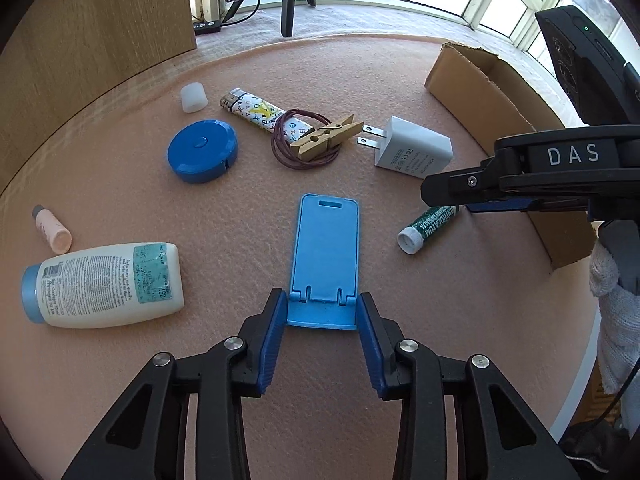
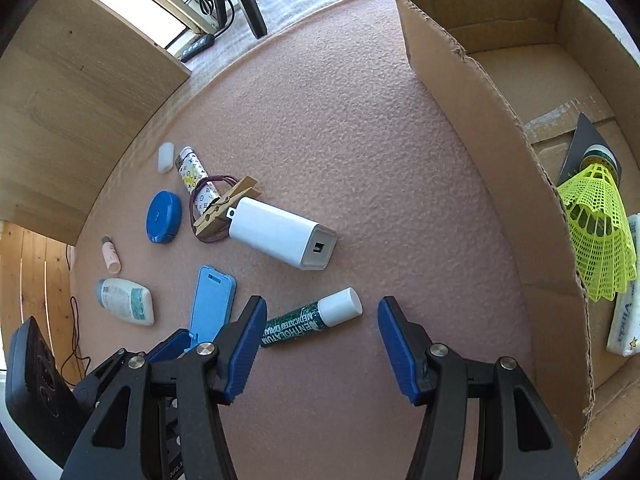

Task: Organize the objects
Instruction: 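Close the right gripper on the green Mentholatum tube while the left holds the phone stand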

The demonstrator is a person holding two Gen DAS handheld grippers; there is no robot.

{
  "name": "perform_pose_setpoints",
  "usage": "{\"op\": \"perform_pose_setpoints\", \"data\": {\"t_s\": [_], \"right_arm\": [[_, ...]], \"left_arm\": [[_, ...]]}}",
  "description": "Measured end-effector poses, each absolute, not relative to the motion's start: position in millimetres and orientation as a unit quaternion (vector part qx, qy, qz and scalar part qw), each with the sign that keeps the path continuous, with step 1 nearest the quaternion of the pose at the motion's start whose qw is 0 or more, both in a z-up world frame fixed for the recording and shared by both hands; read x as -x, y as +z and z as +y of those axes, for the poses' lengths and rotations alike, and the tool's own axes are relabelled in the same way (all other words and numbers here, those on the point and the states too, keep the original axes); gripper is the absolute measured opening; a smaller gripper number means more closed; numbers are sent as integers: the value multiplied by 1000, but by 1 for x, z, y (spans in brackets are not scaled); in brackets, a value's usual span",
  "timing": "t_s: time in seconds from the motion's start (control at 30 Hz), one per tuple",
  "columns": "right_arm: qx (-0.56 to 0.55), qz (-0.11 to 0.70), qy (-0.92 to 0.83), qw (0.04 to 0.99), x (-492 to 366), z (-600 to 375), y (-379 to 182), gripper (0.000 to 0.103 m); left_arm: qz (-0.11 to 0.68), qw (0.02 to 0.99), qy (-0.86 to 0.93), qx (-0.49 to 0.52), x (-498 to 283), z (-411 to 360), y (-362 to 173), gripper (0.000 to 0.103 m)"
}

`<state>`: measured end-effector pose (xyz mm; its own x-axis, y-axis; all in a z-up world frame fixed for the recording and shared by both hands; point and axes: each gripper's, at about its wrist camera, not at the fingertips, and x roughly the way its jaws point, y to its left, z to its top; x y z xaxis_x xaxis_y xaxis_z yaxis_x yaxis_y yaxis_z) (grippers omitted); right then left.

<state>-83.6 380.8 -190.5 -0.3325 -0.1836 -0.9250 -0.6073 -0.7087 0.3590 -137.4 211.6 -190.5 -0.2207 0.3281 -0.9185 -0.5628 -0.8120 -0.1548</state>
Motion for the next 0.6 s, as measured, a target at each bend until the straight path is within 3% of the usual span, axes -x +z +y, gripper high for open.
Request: {"op": "perform_pose_setpoints", "data": {"t_s": [0.23,0.5,0.6], "right_arm": [[581,275,751,149,101,357,-190,54],[594,166,778,119,104,328,-189,44],[594,136,788,93,99,323,-189,43]], "left_arm": [[86,285,774,559,128,198,-190,38],[83,278,775,561,117,189,-189,39],[90,279,775,560,116,192,-188,48]]}}
